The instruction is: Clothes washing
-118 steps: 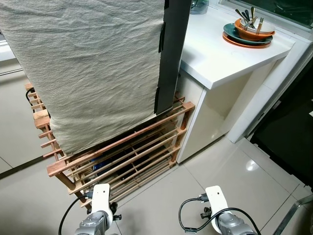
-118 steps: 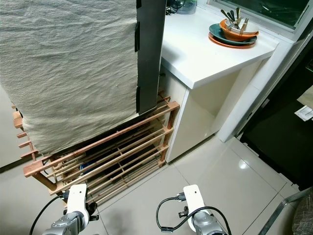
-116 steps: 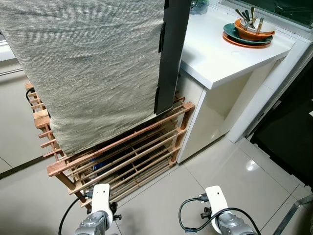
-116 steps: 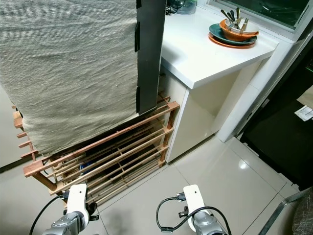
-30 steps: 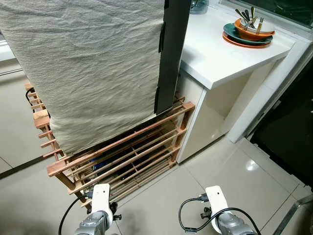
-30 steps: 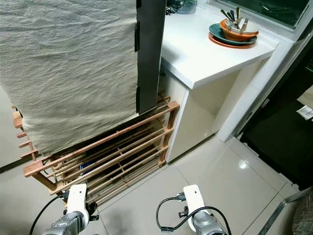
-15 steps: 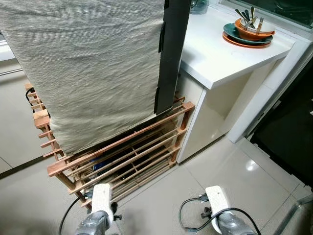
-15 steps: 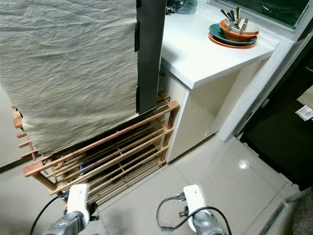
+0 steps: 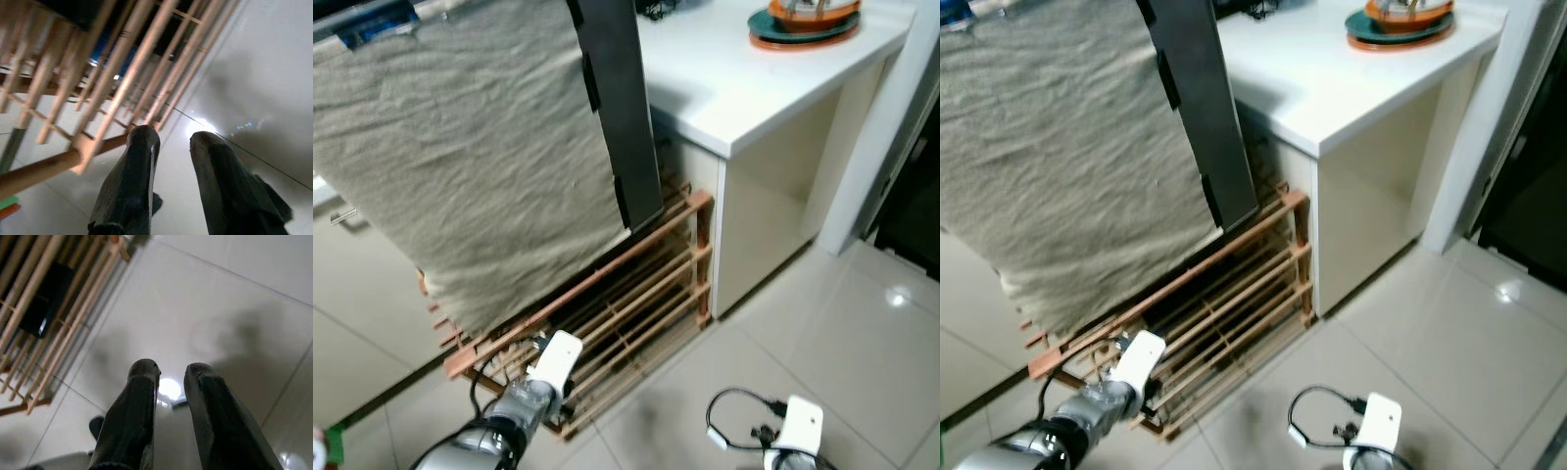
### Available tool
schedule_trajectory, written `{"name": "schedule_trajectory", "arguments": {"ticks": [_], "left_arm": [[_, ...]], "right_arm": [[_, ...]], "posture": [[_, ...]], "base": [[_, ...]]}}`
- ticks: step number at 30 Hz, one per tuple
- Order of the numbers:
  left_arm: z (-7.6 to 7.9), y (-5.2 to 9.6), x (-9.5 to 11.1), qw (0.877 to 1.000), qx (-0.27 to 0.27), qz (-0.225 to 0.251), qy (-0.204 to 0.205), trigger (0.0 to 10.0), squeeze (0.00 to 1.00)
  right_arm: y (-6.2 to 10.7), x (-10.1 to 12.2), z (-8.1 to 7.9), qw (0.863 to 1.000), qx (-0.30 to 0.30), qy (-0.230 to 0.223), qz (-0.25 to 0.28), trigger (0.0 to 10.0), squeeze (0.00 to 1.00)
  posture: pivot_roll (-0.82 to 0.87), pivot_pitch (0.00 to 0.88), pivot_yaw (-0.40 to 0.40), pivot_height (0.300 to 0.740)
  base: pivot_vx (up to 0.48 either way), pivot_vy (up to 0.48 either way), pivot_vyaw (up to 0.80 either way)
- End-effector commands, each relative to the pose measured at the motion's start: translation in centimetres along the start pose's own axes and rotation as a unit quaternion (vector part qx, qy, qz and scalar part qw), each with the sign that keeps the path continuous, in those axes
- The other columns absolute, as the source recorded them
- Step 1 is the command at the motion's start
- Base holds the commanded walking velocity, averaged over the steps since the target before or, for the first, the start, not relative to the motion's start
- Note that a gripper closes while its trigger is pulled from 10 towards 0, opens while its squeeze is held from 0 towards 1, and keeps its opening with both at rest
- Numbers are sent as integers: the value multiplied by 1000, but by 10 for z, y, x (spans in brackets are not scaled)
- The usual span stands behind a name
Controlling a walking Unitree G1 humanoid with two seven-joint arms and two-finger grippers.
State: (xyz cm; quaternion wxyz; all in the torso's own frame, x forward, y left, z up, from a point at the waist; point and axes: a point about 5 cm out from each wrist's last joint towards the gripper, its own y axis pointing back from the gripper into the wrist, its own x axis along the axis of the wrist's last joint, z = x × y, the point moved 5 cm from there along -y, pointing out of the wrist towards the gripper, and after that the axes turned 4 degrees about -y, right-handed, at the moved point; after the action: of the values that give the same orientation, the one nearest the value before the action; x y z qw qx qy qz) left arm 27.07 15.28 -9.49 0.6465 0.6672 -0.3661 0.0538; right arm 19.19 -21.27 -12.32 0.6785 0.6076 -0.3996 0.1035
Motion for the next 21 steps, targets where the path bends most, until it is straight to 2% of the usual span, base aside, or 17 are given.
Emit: {"name": "schedule_trajectory", "arguments": {"ticks": [1, 2, 4, 7, 8, 11, 14, 16, 17, 19, 20, 21], "left_arm": [[-17, 2, 9, 999, 27, 26, 33, 10000, 0], [-17, 2, 9, 999, 27, 26, 33, 10000, 0], [-19, 3, 15, 996, 21, 51, 69, 10000, 0], [-22, 6, 17, 993, 21, 90, 74, 10000, 0], [-22, 6, 17, 993, 21, 90, 74, 10000, 0], [-24, 11, 7, 991, 35, 112, 60, 10000, 0], [-26, 18, 5, 987, 57, 149, 29, 10000, 0], [-28, 21, 6, 985, 65, 160, 28, 10000, 0], [-29, 25, 9, 981, 72, 177, 25, 10000, 0], [-29, 28, 11, 979, 76, 188, 24, 10000, 0], [-32, 35, 19, 973, 78, 212, 40, 10000, 1000], [-37, 46, 32, 964, 89, 244, 62, 10000, 1000]], "right_arm": [[0, 39, -6, 994, -3, 48, 99, 10000, 0], [0, 39, -6, 994, -3, 48, 99, 10000, 0], [2, 66, -8, 985, 0, 77, 157, 10000, 0], [7, 100, -22, 966, 45, 128, 219, 10000, 0], [7, 100, -22, 966, 45, 128, 219, 10000, 0], [17, 121, -27, 951, 67, 161, 256, 10000, 0], [25, 130, -27, 947, 85, 159, 266, 10000, 0], [28, 132, -27, 946, 88, 157, 270, 10000, 0], [34, 136, -27, 942, 93, 156, 281, 10000, 1000], [37, 139, -27, 940, 97, 156, 289, 10000, 1000], [43, 142, -31, 935, 111, 161, 294, 10000, 1000], [50, 145, -36, 932, 128, 160, 300, 10000, 1000]], "posture": [[-266, 0, 204, 740], [-266, 0, 204, 740], [-258, 0, 183, 740], [-245, 0, 127, 740], [-245, 0, 127, 740], [-236, 0, 62, 740], [-217, 0, -18, 740], [-217, 0, -18, 740], [-203, 0, -61, 740], [-203, 0, -61, 740], [-193, 0, -93, 740], [-182, 0, -118, 740]], "base": [[0, 0, 0], [0, 0, 0], [0, 0, 0], [0, 0, 0], [0, 0, 0], [0, 0, 0], [0, 0, 0], [0, 0, 0], [0, 0, 0], [0, 0, 0], [0, 0, 0], [0, 0, 0]]}}
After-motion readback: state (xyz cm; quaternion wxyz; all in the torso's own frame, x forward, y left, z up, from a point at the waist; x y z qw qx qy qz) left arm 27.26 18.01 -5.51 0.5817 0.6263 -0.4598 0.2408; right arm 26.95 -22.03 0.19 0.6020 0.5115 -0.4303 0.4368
